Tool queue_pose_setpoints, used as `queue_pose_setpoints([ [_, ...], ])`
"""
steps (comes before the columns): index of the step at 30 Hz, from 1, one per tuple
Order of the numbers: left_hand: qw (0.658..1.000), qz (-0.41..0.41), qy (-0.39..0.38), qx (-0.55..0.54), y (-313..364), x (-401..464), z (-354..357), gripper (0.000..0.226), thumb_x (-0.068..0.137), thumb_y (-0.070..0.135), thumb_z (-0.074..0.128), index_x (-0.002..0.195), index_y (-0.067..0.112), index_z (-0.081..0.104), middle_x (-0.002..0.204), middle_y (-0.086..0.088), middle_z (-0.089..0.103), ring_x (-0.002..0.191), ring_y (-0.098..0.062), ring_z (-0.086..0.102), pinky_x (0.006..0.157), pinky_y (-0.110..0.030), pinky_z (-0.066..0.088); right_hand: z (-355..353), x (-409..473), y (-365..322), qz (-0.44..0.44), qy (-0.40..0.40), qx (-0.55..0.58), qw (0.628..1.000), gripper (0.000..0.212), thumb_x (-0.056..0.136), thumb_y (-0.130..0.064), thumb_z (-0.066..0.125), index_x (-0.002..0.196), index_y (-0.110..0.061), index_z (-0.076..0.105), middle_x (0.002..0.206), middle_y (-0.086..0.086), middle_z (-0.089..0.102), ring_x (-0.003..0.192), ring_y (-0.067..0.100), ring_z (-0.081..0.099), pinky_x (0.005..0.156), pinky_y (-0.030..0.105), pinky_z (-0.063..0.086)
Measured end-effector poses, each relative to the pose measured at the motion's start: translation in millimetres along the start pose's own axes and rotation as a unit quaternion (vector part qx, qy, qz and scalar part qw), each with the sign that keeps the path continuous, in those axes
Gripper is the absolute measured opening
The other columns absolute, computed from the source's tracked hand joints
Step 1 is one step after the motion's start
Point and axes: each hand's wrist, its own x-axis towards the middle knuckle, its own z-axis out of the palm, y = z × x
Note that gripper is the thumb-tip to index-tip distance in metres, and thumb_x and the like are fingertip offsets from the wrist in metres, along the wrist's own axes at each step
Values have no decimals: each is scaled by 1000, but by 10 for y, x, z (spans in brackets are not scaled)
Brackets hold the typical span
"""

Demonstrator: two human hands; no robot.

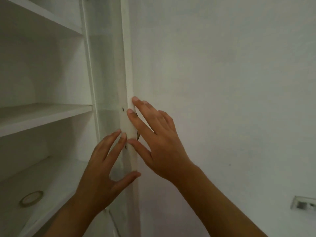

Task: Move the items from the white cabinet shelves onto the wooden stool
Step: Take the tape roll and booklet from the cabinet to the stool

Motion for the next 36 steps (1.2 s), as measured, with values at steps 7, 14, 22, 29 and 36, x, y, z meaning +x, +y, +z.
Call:
queue_pose_setpoints([
  [7,999,13,-31,2,50,248,382,98,83,82,54,164,39,19,172,8,20,155,-19,27,116,-50,33,-128,-146,458,22,-20,-56,998,64,105,-33,63,160,-11,41,172,8,29,161,24,21,126,54,28],
  [14,999,35,-37,4,12,471,906,93,84,78,55,163,41,23,174,13,14,153,-18,29,113,-47,33,-49,-288,907,31,-35,-87,995,66,100,-30,70,158,-12,45,173,11,26,161,27,23,127,54,26],
  [22,999,37,-20,36,-105,651,1407,85,90,72,51,161,29,35,172,0,24,152,-32,35,112,-67,42,112,-428,1404,40,-34,-84,995,68,99,-28,72,159,-12,44,174,9,22,161,26,21,126,57,28],
  [29,994,26,-37,98,-278,817,1754,83,91,75,45,161,34,33,172,-2,26,154,-31,32,114,-67,39,306,-399,1895,42,-29,-95,994,70,92,-22,80,155,-11,50,173,13,25,160,28,24,124,59,30],
  [36,991,21,-28,131,-479,885,2065,85,89,70,54,163,42,23,175,6,14,159,-23,19,122,-55,23,517,-395,2221,52,-39,-78,995,79,91,-22,81,159,-13,43,174,12,17,162,28,15,127,59,22],
])
